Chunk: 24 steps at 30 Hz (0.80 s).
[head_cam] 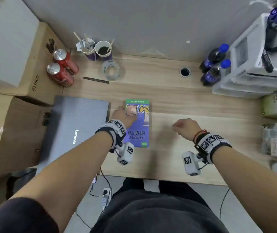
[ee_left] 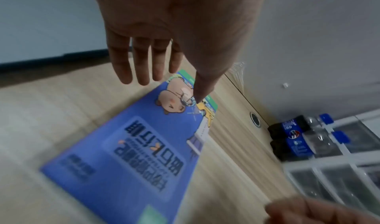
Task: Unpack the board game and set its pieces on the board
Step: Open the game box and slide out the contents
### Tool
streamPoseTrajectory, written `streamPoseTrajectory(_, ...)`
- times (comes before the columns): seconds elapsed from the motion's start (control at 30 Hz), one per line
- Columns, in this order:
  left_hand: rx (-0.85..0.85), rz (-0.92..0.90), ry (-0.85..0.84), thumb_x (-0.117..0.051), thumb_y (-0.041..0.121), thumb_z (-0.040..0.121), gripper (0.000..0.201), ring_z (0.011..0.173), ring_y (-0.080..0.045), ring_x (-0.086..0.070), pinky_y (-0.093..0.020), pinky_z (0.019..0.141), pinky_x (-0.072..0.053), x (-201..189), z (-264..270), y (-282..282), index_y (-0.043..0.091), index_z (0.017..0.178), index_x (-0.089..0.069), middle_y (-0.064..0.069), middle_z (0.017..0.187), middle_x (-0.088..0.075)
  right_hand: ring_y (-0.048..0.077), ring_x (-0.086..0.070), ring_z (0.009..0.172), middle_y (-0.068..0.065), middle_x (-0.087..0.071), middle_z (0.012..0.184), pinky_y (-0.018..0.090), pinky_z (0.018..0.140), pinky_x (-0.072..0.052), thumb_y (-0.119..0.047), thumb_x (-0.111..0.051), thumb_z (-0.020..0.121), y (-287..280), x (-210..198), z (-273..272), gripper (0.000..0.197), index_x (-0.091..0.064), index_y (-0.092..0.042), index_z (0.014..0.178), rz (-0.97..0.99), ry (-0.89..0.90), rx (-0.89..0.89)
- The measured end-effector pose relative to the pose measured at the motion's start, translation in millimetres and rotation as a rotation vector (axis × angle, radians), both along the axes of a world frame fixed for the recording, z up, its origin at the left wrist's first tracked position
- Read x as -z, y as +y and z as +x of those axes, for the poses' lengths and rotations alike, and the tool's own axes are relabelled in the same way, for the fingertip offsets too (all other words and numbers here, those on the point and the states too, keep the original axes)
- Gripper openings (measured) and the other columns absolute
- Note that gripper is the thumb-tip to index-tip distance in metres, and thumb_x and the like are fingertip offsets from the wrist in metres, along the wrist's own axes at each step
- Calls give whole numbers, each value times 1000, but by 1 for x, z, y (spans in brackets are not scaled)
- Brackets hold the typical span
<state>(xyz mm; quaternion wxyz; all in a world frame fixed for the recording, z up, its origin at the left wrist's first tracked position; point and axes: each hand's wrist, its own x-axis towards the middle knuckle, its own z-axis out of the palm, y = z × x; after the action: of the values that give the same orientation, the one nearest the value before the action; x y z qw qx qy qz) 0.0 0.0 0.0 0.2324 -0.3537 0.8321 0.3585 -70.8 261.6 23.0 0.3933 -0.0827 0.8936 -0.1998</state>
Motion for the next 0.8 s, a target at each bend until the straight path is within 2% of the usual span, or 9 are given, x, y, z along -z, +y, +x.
streamPoseTrajectory(0.13,-112,-6,-145,-77,48,70,98,116,-34,-52,-38,90,-46,8,-22,15,12,142,-22,-13,135,-39,20,-63,82,2,-71,93,33,83,-52,-22,-65,82,-56,18,-16,19,-70,-19,100,-149,-77,63)
streamPoseTrajectory(0.23,-163,3,-196,-82,50,63,107,116,-34,-50,-39,90,-44,16,-29,28,11,141,-19,-13,134,-36,27,-64,90,6,-69,104,41,89,-53,-23,-65,81,-78,31,-21,28,-64,-19,108,-208,-172,109)
streamPoseTrajectory(0.4,-279,19,-227,-83,55,59,104,115,-32,-53,-35,88,-45,31,-33,32,9,136,-28,-12,131,-43,27,-65,91,3,-70,99,49,87,-54,-24,-60,85,-87,51,-20,17,-64,-30,100,-311,-313,33)
streamPoseTrajectory(0.47,-311,95,-255,-80,65,53,106,106,-27,-60,-35,90,-50,38,-31,29,9,133,-40,-9,122,-55,28,-67,95,1,-71,102,52,86,-54,-26,-57,77,-80,60,-20,21,-63,-38,94,-331,-327,56)
streamPoseTrajectory(0.5,-326,155,-244,-79,67,53,95,97,-23,-64,-34,85,-53,37,-31,28,10,124,-51,-6,112,-63,27,-68,96,0,-72,102,53,87,-54,-29,-56,71,-74,69,-22,25,-62,-41,91,-340,-331,66)
streamPoseTrajectory(0.57,-370,291,-155,-75,61,69,57,81,-15,-65,-28,69,-52,34,-31,29,16,102,-64,0,94,-68,24,-68,97,-3,-72,101,52,87,-54,-29,-56,67,-66,78,-25,30,-60,-45,92,-371,-347,77)
streamPoseTrajectory(0.63,-408,361,-32,-71,54,79,35,84,-15,-65,-29,71,-53,29,-33,35,24,97,-63,3,94,-69,25,-68,98,-4,-70,102,49,86,-55,-25,-59,73,-66,57,-28,29,-58,-48,91,-395,-352,91)
streamPoseTrajectory(0.7,-411,402,118,-74,52,76,38,93,-20,-69,-38,83,-57,21,-36,42,24,101,-65,1,102,-72,24,-68,99,-6,-68,102,43,83,-56,-22,-62,83,-65,42,-33,27,-57,-44,99,-442,-341,123)
streamPoseTrajectory(0.8,-407,484,312,-77,45,70,51,97,-22,-70,-48,87,-56,9,-40,46,19,111,-63,-2,107,-73,19,-66,99,-10,-64,102,29,74,-58,-30,-65,88,-61,24,-46,30,-52,-25,115,-537,-311,232)
